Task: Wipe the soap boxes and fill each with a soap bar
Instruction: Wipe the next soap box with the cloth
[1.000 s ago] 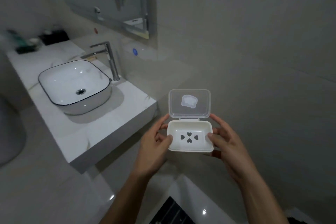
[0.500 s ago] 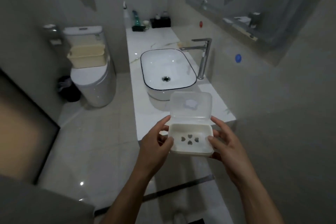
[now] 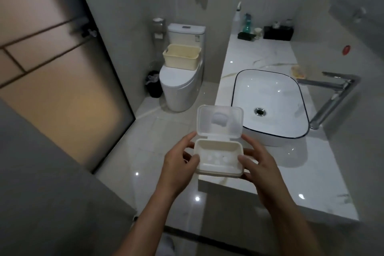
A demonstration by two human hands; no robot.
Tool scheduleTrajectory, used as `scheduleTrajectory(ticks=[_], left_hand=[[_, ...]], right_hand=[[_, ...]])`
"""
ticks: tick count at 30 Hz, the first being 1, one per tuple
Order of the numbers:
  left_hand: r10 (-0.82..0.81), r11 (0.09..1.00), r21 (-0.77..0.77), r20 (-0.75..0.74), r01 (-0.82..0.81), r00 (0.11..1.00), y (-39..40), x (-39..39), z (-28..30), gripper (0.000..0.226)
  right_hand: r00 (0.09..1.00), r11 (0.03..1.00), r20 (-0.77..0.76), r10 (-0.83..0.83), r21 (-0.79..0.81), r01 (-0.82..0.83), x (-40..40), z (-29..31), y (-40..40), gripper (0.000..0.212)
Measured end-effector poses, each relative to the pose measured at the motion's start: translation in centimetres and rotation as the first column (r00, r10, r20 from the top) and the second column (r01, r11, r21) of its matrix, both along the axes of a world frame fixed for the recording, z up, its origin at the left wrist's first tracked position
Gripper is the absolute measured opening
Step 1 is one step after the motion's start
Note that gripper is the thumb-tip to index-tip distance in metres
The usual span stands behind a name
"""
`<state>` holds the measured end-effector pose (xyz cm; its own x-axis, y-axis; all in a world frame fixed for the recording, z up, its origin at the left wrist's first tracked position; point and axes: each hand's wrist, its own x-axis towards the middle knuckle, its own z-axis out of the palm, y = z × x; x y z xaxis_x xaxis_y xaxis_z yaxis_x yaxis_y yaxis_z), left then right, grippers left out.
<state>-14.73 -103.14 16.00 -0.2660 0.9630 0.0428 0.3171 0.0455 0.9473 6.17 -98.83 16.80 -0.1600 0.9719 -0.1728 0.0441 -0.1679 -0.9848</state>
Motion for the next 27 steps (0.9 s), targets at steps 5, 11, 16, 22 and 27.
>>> scheduleTrajectory(ticks=[5, 11, 16, 22, 27], left_hand=[[0.014, 1.0, 0.015, -0.01, -0.014, 1.0, 5.0, -2.4, -0.7, 0.059], [-0.069, 0.998, -0.002, -0.02, 0.069, 0.997, 14.6, -6.7, -1.8, 0.06], [-0.168, 0.985, -0.044, -0.015, 0.167, 0.986, 23.8, -12.4, -2.5, 0.061], [-0.214, 0.974, -0.076, 0.004, 0.213, 0.977, 32.9, -20.1, -2.6, 0.064], [-0.169, 0.983, -0.073, 0.012, 0.17, 0.986, 38.2, -25.1, -3.3, 0.062]], right_hand=[[0.999, 0.999, -0.001, 0.042, -0.006, -0.042, -2.4, -0.4, 5.3, 0.056], [0.998, 0.997, 0.004, -0.067, -0.027, 0.067, -6.5, -1.8, 13.1, 0.056], [0.975, 0.972, 0.006, -0.223, -0.066, 0.223, -12.1, -2.9, 19.8, 0.056], [0.963, 0.963, 0.068, -0.261, -0.049, 0.264, -20.0, -2.9, 27.7, 0.056], [0.969, 0.976, 0.121, -0.216, -0.016, 0.219, -25.1, -3.1, 33.8, 0.057]])
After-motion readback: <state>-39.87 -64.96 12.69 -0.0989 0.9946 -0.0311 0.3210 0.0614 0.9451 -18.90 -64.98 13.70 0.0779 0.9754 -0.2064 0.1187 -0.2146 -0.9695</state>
